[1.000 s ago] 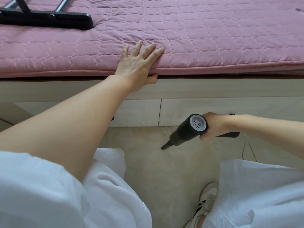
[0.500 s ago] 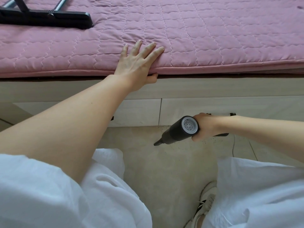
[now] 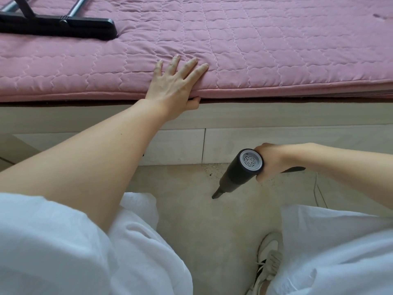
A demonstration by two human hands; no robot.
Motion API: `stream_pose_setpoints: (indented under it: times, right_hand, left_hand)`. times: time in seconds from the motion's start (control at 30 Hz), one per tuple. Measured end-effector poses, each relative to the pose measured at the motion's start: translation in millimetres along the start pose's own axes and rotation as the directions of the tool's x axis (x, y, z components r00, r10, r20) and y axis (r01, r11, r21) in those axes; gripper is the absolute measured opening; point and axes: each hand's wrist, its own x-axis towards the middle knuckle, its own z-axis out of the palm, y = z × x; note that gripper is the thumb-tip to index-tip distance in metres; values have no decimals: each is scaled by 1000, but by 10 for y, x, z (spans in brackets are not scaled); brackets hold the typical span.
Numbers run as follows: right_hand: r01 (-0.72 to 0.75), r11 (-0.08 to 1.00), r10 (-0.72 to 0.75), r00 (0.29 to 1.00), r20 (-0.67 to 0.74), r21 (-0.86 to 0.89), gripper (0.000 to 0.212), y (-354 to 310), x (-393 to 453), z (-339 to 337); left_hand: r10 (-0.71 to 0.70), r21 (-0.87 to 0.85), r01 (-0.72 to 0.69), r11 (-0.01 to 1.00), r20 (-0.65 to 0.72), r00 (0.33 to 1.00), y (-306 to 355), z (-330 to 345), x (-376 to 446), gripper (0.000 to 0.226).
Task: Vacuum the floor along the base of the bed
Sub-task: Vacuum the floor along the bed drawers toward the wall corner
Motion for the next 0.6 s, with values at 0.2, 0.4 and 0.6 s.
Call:
stream_pose_setpoints:
  times: [0.2, 0.4, 0.6]
  right_hand:
    - [-6, 1000, 7, 1000, 30, -13, 27, 55, -5, 3]
    - [-21, 999, 21, 1000, -13, 44, 20, 82, -5, 11]
    - [-52, 996, 55, 998, -37, 77, 25, 124, 33, 35]
  left_hand:
    - [0, -16, 0, 1000, 5, 1000, -13, -19, -5, 80]
    - [1, -24, -1, 1000, 5, 1000, -6, -14, -10, 79]
    - [-3, -24, 3, 1000, 1, 1000, -9, -5, -2, 79]
